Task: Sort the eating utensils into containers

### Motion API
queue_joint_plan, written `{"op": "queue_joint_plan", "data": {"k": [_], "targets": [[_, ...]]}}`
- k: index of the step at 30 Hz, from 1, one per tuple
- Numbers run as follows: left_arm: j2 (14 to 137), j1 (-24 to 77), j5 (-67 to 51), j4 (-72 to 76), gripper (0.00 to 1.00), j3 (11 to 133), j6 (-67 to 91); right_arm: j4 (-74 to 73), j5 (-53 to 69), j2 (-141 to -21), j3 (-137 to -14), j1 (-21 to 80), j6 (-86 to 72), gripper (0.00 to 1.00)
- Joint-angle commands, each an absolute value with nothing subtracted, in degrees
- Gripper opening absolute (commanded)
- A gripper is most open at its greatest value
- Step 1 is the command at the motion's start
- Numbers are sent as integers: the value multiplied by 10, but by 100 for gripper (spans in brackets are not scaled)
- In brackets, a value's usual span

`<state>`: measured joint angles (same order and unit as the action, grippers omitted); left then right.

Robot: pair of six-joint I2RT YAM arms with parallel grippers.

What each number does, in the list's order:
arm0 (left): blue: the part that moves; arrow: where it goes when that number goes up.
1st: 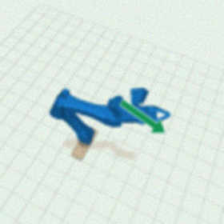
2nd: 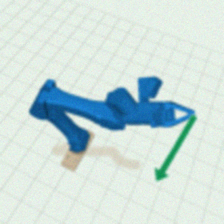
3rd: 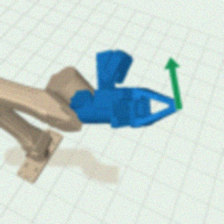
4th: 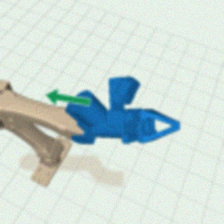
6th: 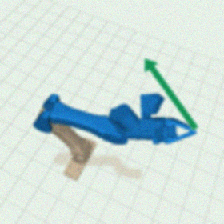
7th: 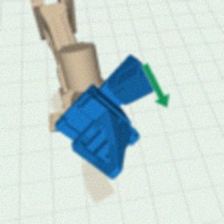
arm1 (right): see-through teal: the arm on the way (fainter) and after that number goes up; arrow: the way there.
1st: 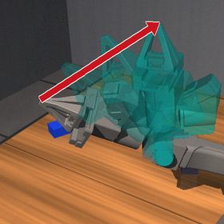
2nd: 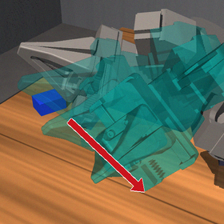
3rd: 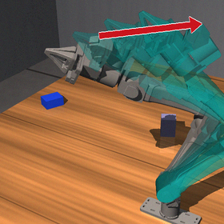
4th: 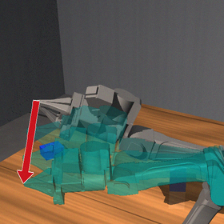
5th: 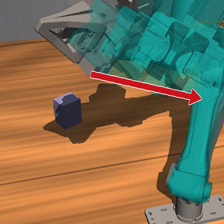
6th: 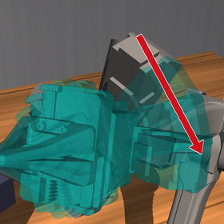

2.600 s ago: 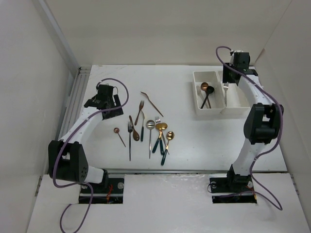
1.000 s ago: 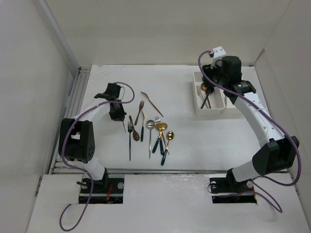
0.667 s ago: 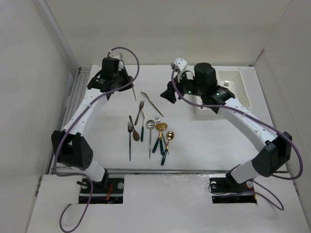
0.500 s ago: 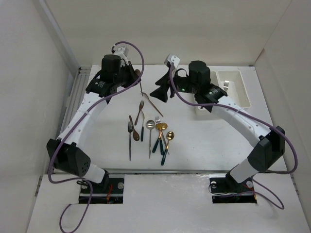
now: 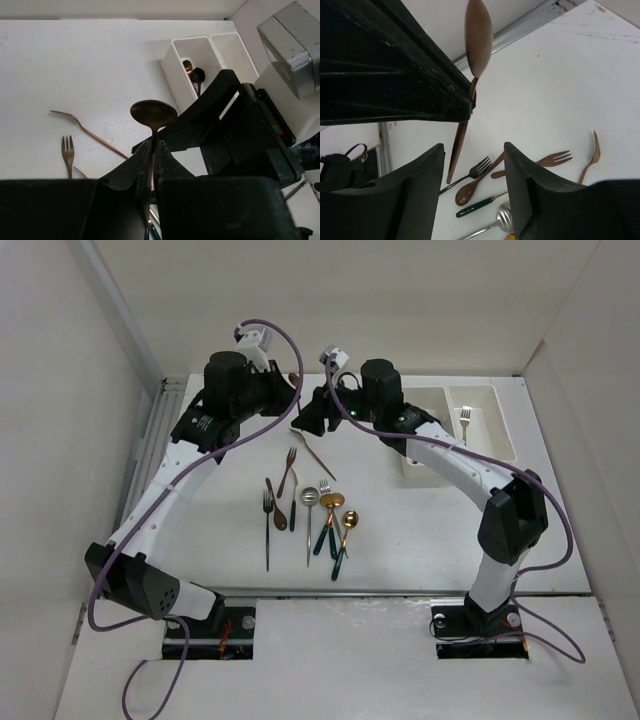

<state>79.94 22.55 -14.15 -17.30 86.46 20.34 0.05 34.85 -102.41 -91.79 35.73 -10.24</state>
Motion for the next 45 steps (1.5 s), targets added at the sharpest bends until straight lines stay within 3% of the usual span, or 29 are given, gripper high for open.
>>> {"op": "queue_joint_plan", "data": {"k": [1, 8, 10, 11, 12, 13, 15, 19, 20, 23, 24, 34, 41, 44, 45], "targets": [[775, 227, -145, -140, 0, 861, 191, 40, 349, -1020, -954, 362, -124, 55], [770, 227, -150, -145, 0, 837, 197, 40, 323, -1020, -954, 362, -130, 48], [770, 227, -156, -145, 0, 837, 197, 40, 323, -1020, -954, 362, -130, 41], [770, 227, -156, -145, 0, 837, 197, 40, 323, -1026, -961, 362, -135, 33], [770, 227, -156, -145, 0, 837, 197, 40, 323, -1026, -961, 362, -135, 33], [770, 227, -156, -145, 0, 837, 202, 40, 323, -1031, -961, 362, -135, 19], [770, 227, -161, -145, 0, 837, 202, 40, 323, -1036, -961, 362, -142, 3], [770, 227, -166, -152, 0, 826, 197, 40, 323, -1031, -961, 362, -147, 0], [770, 227, -171, -152, 34, 826, 197, 40, 318, -1031, -961, 362, -147, 0], [783, 227, -171, -168, 96, 831, 186, 40, 299, -1014, -933, 336, -147, 0], [783, 227, -171, -173, 100, 831, 185, 33, 293, -1003, -923, 325, -147, 0], [778, 202, -28, -195, 100, 775, 130, -228, 100, -993, -897, 135, -22, 0], [814, 202, 34, -243, 100, 713, 97, -263, 28, -1025, -902, 78, -17, 0], [814, 197, 44, -249, 91, 679, 111, -276, 17, -1055, -914, 72, -32, 0], [814, 197, 44, -244, 81, 672, 111, -276, 17, -1070, -914, 72, -38, 0]]}}
